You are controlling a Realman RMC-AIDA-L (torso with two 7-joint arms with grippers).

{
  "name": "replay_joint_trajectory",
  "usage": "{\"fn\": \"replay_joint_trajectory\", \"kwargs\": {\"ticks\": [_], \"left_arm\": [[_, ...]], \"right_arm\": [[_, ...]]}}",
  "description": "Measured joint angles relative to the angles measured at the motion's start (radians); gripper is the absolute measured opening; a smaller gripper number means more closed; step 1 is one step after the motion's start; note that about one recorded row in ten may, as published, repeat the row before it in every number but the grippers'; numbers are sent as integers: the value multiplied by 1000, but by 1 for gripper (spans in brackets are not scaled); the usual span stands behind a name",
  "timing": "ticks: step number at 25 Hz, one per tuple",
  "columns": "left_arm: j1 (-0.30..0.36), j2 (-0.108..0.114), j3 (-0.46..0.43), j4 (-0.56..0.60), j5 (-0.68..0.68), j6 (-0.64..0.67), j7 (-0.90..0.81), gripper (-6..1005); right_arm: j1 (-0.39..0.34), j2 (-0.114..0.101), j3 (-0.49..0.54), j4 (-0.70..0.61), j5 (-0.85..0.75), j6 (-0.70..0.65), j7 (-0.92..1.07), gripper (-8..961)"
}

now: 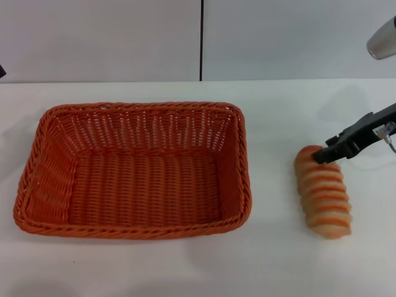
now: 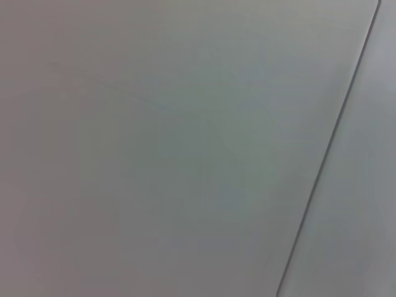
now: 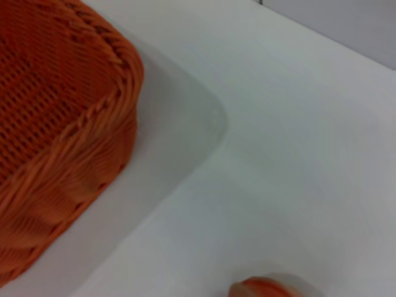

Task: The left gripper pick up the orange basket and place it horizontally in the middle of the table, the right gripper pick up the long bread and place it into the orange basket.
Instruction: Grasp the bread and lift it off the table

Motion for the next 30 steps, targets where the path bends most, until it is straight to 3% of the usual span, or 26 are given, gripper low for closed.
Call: {"fn": "replay_joint_trajectory", "kwargs": {"ticks": [10,19,25,30], "left_arm": [[-1,-1,-1,0,0,21,-24,738],[-7,-1,-1,-3,-1,21,-34,737],[-11,1,-1,-22,-2,21,-35,736],[-12,2,-1,-24,-2,25,-36,736]], "right_arm": [[-21,2,-3,5,10,66,-22,244],[-38,3,5,-6,15,81,-23,233],[-45,3,13,-11,15,83,-23,151],[-60,9,59,-89,17,47,-9,98]]}}
